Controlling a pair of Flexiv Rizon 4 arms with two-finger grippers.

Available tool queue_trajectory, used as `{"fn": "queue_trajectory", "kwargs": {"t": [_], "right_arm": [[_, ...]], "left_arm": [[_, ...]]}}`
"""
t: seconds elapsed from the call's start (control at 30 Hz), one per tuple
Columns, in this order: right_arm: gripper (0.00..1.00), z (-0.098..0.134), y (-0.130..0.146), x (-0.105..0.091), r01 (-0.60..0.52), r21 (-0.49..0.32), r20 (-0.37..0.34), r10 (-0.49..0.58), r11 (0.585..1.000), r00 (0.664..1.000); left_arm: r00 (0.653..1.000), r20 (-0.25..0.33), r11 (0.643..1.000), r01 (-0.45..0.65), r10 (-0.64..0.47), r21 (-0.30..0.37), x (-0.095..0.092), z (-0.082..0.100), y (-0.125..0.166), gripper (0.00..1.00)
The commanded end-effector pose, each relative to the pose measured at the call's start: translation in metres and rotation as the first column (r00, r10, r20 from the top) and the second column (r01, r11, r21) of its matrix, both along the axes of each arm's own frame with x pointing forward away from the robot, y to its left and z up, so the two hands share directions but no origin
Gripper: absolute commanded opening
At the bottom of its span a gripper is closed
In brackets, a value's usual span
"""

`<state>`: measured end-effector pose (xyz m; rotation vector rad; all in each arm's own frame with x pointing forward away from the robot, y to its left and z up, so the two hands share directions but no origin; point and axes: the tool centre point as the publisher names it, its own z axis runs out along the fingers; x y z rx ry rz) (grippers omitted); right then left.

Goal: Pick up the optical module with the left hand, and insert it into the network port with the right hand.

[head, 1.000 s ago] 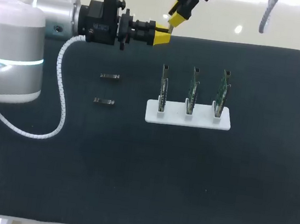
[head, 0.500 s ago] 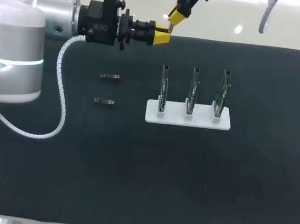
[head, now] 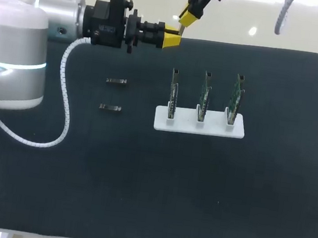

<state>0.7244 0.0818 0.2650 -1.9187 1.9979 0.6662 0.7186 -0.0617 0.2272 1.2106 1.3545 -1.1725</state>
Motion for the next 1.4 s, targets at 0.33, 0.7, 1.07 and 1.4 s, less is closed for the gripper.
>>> {"fn": "queue_trajectory", "kwargs": {"t": [0.33,0.7,1.07,1.4], "right_arm": [[0.00,0.000,0.000,0.003,-0.001,-0.001,-0.003,0.001,1.000,1.000],[0.00,0.000,0.000,0.003,-0.001,-0.001,-0.003,0.001,1.000,1.000],[0.00,0.000,0.000,0.003,-0.001,-0.001,-0.003,0.001,1.000,1.000],[0.00,0.000,0.000,0.003,-0.001,-0.001,-0.003,0.001,1.000,1.000]], "left_arm": [[1.000,0.003,1.000,-0.006,0.006,0.002,-0.002,0.000,0.000,0.00],[1.000,0.003,1.000,-0.023,0.023,0.003,-0.001,0.002,-0.003,1.00],[1.000,-0.007,1.000,-0.018,0.018,-0.006,0.000,0.002,-0.001,1.00],[0.999,-0.020,0.999,-0.039,0.040,0.016,-0.010,-0.009,0.035,1.00]]}}
